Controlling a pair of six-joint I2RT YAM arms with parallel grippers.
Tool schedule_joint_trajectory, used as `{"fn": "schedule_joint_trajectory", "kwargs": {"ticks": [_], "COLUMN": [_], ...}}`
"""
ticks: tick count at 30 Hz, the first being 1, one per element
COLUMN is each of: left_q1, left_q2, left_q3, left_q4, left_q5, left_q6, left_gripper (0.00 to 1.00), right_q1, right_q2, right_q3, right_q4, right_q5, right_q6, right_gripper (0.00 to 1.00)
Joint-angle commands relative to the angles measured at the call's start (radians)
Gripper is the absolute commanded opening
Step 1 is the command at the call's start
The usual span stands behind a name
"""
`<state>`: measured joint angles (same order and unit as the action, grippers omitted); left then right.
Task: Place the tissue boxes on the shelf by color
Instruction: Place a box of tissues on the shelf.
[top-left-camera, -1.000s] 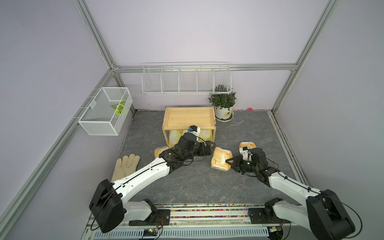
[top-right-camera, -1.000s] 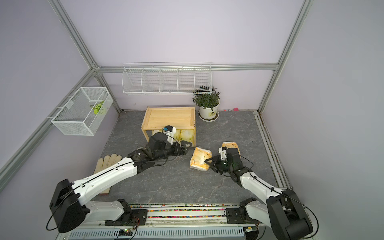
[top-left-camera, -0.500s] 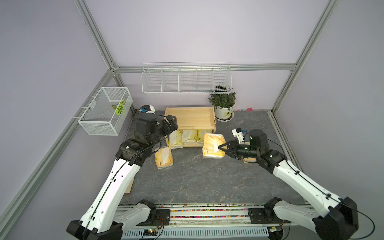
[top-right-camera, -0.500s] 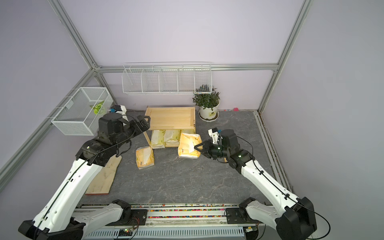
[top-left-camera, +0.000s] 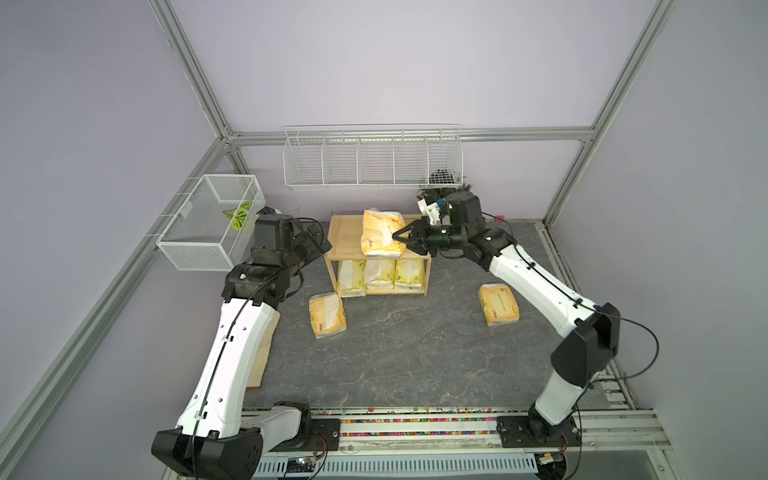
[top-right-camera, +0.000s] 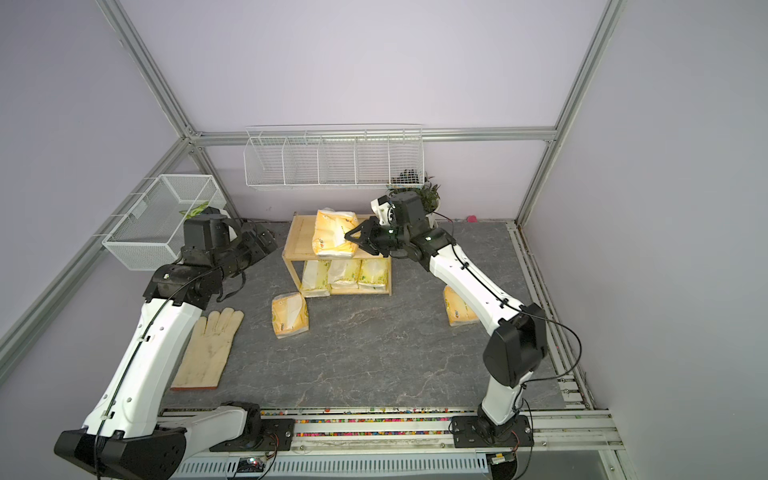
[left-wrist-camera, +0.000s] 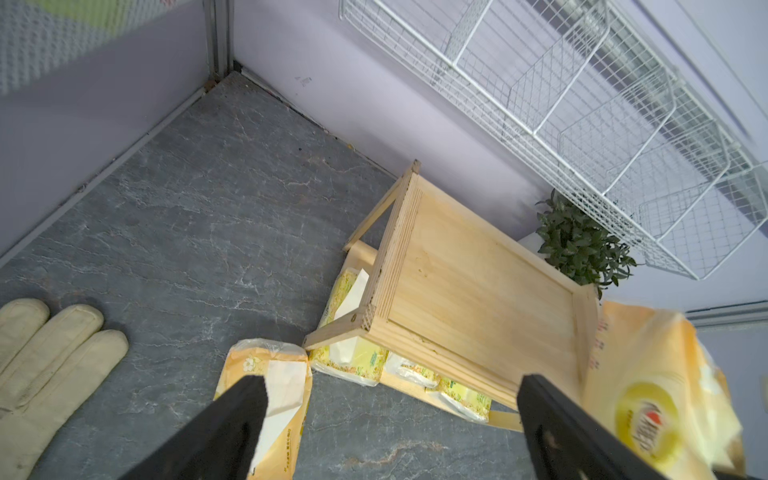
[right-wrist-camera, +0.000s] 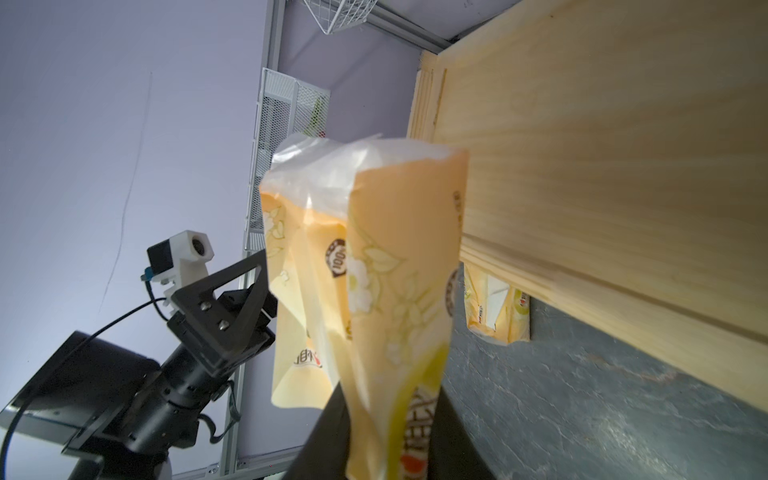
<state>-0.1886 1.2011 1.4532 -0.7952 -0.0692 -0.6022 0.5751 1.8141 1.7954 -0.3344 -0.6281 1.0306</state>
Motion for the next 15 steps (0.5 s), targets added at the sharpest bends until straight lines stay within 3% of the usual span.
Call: {"fn": "schedule_joint_trajectory", "kwargs": {"ticks": [1,8,15], "left_q1": [0.016,0.021,0.021], "left_q2": [0.001,-0.007,-0.027], "left_q3": [0.037,0.044,0.017], "left_q4": [-0.02,-0.02,-0.014], "left_q5": [0.008,0.022,0.04], "left_q6": [0.026,0.019,0.013], "left_gripper": [1.0,1.0,1.0], "right_q1": [0.029,0.052,0.066], "right_q2": [0.105,0.339,0.481], "right_q3": [0.17,0.478,0.644], "right_q4": [-0.066,-0.154,-0.204], "right_q5": [0.004,0.021,0.04], "right_q6": [-0.017,0.007,0.01], "right_gripper": [0.28,0.29,0.29]}}
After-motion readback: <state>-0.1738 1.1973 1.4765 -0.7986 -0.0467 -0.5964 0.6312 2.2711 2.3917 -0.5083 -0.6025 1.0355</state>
